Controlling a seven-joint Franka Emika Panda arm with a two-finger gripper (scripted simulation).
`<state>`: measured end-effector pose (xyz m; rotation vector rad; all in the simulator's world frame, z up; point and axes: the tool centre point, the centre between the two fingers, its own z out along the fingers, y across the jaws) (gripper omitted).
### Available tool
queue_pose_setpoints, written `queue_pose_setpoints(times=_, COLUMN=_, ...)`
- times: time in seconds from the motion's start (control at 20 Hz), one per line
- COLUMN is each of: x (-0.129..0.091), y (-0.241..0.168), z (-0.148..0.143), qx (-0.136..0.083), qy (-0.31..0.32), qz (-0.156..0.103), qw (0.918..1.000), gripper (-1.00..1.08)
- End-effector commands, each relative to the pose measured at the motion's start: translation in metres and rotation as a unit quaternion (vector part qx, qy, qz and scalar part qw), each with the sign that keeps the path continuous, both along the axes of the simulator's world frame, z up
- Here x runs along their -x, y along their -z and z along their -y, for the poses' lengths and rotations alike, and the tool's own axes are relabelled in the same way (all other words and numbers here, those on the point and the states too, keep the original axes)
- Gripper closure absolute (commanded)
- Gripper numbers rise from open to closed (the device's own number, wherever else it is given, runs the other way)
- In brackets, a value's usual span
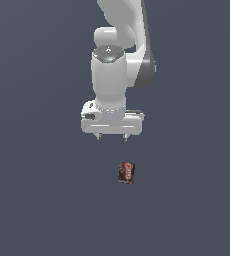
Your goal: Pick up the object and move it to a goal position.
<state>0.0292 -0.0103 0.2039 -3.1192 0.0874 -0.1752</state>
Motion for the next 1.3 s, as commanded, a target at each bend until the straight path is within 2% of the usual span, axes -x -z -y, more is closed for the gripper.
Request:
queue_pose_setpoints(times=0.0, x=0.000, y=0.000, z=0.000, qx=0.000, qy=0.000, qz=0.000, qw=1.0000, gripper=-0.92)
queue_pose_setpoints(times=0.15, x=0.001, y=0.002, z=-0.008, qx=0.000, qy=-0.007, qz=-0.001, qw=1.0000, gripper=-0.92)
queue_pose_setpoints(times=0.45, x=0.005, y=0.008, z=-0.042, qx=-0.002, qy=-0.042, qz=-0.007, qw=0.9991, gripper=-0.92)
queue_pose_setpoints(times=0.85, x=0.000, y=0.013, z=-0.042, qx=-0.003, qy=-0.036, qz=-0.009, qw=0.9993, gripper=-0.92)
queue_pose_setpoints(times=1.25, x=-0.020, y=0.040, z=-0.047, qx=-0.004, qy=-0.013, qz=-0.021, qw=0.9997, gripper=-0.92)
